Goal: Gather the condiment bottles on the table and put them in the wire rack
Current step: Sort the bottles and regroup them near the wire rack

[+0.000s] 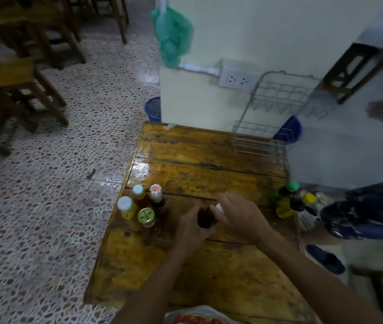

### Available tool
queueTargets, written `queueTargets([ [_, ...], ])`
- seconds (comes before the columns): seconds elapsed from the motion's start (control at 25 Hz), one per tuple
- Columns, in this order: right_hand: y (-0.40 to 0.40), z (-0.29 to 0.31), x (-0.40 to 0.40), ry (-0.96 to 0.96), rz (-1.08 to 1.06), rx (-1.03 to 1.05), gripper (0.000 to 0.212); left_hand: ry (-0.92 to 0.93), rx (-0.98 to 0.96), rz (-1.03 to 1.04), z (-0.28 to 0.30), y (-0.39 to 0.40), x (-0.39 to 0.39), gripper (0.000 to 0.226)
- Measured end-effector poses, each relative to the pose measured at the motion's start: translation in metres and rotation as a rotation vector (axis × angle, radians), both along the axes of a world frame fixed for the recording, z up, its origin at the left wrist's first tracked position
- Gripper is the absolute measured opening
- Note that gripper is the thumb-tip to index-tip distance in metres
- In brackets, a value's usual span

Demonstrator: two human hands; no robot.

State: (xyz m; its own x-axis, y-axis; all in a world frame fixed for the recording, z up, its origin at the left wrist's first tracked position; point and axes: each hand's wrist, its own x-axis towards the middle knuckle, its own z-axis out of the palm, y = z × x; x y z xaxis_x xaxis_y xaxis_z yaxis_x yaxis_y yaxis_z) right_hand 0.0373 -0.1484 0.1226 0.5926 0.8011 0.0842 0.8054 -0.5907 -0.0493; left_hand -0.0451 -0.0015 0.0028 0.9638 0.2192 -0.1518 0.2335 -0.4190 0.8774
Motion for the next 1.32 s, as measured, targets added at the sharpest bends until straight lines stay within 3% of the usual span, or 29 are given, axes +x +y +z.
queueTargets([
  [0.12, -0.032, 0.0, 0.006, -0.021, -0.153, 0.076, 0.026, 0.12, -0.079, -0.214, 0.015, -0.009, 0.011, 0.048],
  [0.28, -0.074, -0.023, 0.002, -0.052, -0.275, 0.04, 0.03, 0.144, 0.184, -0.359, 0.028, -0.022, 0.014, 0.041],
  [0.36, -0.086, -0.036, -0.006, 0.03, -0.345, 0.023, 0.035, 0.16, 0.29, -0.389, 0.03, -0.032, 0.005, 0.045],
  [0.44, -0.091, -0.045, -0.016, 0.185, -0.502, 0.056, 0.042, 0.166, 0.44, -0.395, 0.029, -0.044, -0.004, 0.055],
  [0.52, -0.092, -0.059, -0.026, 0.402, -0.679, 0.018, 0.047, 0.189, 0.594, -0.392, 0.024, -0.052, -0.01, 0.048],
  [0.64, -0.101, -0.069, -0.026, 0.979, -0.993, 0.075, 0.029, 0.207, 0.696, -0.408, 0.016, -0.06, -0.02, 0.043],
  [0.72, -0.104, -0.063, -0.029, 1.112, -1.049, 0.171, 0.035, 0.219, 0.712, -0.401, 0.013, -0.064, -0.024, 0.043],
  [0.76, -0.104, -0.062, -0.031, 1.027, -0.987, 0.161, 0.045, 0.237, 0.693, -0.39, 0.014, -0.066, -0.024, 0.045],
  [0.84, -0.109, -0.054, -0.039, 0.681, -0.799, 0.112, 0.055, 0.261, 0.604, -0.395, 0.015, -0.068, -0.018, 0.051],
  [0.92, -0.12, -0.046, -0.042, 0.329, -0.551, 0.062, 0.045, 0.269, 0.445, -0.43, 0.021, -0.064, -0.007, 0.049],
  [1.0, -0.133, -0.039, -0.038, 0.139, -0.338, 0.015, 0.038, 0.29, 0.29, -0.497, 0.029, -0.059, 0.004, 0.043],
  [1.12, -0.15, -0.038, -0.034, 0.006, -0.181, 0.025, 0.032, 0.333, 0.216, -0.595, 0.04, -0.061, 0.015, 0.046],
  [1.32, -0.162, -0.042, -0.026, -0.032, -0.241, 0.084, 0.031, 0.351, 0.325, -0.567, 0.039, -0.085, 0.018, 0.043],
])
